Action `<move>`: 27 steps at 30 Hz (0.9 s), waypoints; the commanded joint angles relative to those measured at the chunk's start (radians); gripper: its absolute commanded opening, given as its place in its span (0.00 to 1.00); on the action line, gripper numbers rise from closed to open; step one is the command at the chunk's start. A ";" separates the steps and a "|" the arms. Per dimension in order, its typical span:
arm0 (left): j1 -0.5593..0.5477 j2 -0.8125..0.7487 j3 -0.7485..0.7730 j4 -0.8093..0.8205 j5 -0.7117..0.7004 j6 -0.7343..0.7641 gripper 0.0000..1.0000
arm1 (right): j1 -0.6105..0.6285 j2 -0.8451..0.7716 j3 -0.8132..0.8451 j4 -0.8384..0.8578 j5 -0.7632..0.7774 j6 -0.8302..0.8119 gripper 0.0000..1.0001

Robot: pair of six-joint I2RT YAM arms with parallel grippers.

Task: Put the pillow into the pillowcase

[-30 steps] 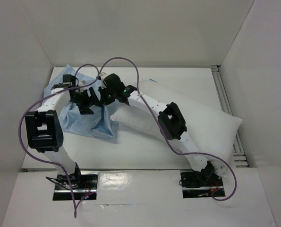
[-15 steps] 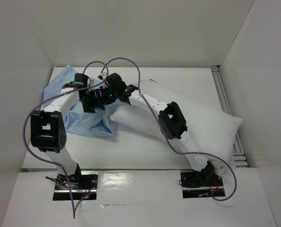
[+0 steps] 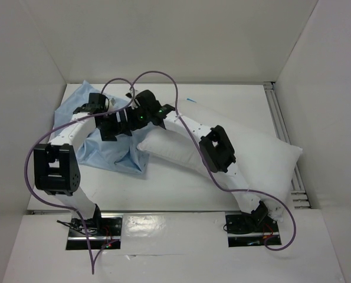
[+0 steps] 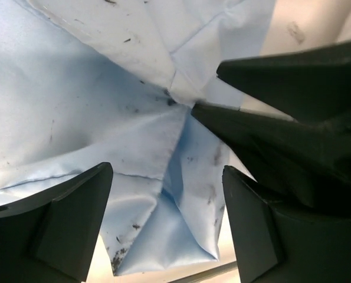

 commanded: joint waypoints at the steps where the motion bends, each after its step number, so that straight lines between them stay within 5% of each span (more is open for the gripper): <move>1: 0.025 -0.039 -0.021 0.006 0.086 0.024 0.87 | -0.003 -0.093 -0.012 0.021 -0.021 -0.002 0.42; 7: 0.070 -0.048 -0.059 0.006 0.086 0.015 0.78 | -0.013 -0.103 -0.046 0.001 -0.021 -0.002 0.44; 10: 0.082 -0.048 -0.070 0.006 0.086 0.004 0.77 | -0.013 -0.103 -0.046 -0.008 -0.030 -0.002 0.25; 12: 0.091 -0.048 -0.070 0.006 0.086 -0.006 0.75 | -0.013 -0.103 -0.046 -0.009 -0.030 -0.002 0.00; 20: 0.111 -0.006 -0.033 0.018 0.129 -0.074 0.75 | -0.034 -0.191 -0.183 0.063 0.059 0.061 0.00; 27: 0.111 0.067 0.022 -0.007 0.012 -0.218 0.63 | -0.078 -0.226 -0.232 0.096 0.030 0.079 0.00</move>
